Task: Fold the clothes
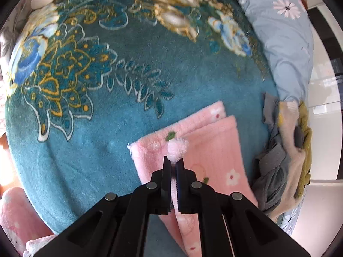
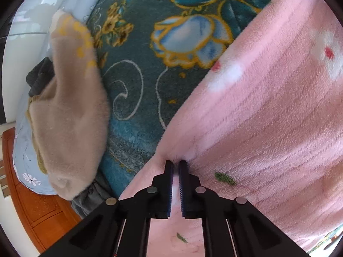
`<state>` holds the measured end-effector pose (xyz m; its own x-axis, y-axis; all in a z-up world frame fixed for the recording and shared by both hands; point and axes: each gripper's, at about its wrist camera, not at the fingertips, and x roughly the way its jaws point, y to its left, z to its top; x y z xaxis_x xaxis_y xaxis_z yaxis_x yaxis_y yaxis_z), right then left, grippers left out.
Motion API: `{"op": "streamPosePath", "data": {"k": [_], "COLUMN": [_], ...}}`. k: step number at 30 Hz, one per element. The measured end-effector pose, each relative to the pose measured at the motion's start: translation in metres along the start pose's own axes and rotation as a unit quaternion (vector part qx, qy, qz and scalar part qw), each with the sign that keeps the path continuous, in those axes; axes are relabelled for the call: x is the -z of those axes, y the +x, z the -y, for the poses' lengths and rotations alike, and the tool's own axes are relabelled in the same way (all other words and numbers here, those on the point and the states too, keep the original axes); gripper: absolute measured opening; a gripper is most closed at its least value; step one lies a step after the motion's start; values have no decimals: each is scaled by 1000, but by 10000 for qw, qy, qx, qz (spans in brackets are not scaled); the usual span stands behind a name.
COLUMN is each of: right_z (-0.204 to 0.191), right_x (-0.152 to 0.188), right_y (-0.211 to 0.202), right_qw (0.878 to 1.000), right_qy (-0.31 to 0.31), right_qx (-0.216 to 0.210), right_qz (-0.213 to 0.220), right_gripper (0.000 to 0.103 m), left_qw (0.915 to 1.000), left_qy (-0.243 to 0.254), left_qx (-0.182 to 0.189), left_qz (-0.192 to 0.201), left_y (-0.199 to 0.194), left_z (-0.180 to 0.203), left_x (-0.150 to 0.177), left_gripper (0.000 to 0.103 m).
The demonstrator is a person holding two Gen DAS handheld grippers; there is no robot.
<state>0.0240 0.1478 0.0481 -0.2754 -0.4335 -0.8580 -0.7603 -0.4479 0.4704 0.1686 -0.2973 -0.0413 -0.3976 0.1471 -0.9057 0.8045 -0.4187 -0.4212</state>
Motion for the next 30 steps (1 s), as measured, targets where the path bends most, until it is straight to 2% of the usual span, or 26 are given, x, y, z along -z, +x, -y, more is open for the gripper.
{"op": "streamPosePath", "data": {"k": [3, 5, 7, 10, 12, 13, 14, 15, 16, 18, 19, 20, 21, 22, 23, 27, 30], "right_z": [-23, -36, -36, -24, -18, -18, -19, -21, -23, -28, -31, -33, -34, -34, -35, -37, -33], "right_x": [7, 14, 14, 15, 19, 22, 26, 30, 35, 47, 54, 61, 68, 74, 80, 106, 122], "right_y": [-24, -35, -24, 3, 5, 3, -1, -6, -13, -28, -36, -42, -46, -51, -51, -31, -15], "right_qw": [9939, 9868, 9891, 9944, 9949, 9943, 9931, 9915, 9895, 9844, 9811, 9772, 9729, 9681, 9636, 9473, 9420], "right_qy": [-764, -1264, -1289, -1016, -936, -962, -1024, -1109, -1220, -1542, -1735, -1941, -2141, -2340, -2527, -3120, -3301], "right_qx": [-689, -828, -592, -249, -329, -433, -554, -666, -769, -826, -791, -735, -701, -666, -662, -718, -517], "right_qz": [397, 578, 388, -175, -167, -140, -132, -101, -42, 175, 316, 439, 520, 601, 575, -70, -322], "right_gripper": [3, 3, 3, 7, 8, 9, 12, 23, 39, 49, 49, 49, 49, 50, 50, 50, 50], "left_qw": [9997, 9992, 9983, 9966, 9951, 9933, 9916, 9941, 9966, 9986, 9974, 9945, 9906, 9856, 9838, 9789, 9736], "left_qy": [-212, -354, -495, -707, -847, -924, -929, -686, -392, 198, 588, 997, 1321, 1626, 1696, 1764, 1811], "left_qx": [102, 170, 238, 340, 408, 596, 802, 767, 678, 498, 410, 321, 350, 405, 449, 617, 743], "left_qz": [-72, -121, -169, -241, -289, -343, -411, -342, -241, -39, -9, 5, -106, -245, -365, -828, -1173], "left_y": [2, 3, 4, 6, 7, 6, 4, 0, -6, -16, -16, -15, -9, -2, 7, 42, 69], "left_z": [-8, -13, -18, -26, -31, -35, -38, -32, -25, -11, 2, 17, 30, 43, 48, 62, 73], "left_x": [-3, -5, -7, -10, -12, -13, -15, -19, -24, -35, -40, -45, -49, -54, -57, -70, -80], "left_gripper": [3, 3, 3, 4, 5, 6, 14, 26, 31, 33, 35, 42, 48, 48, 48, 48, 49]}}
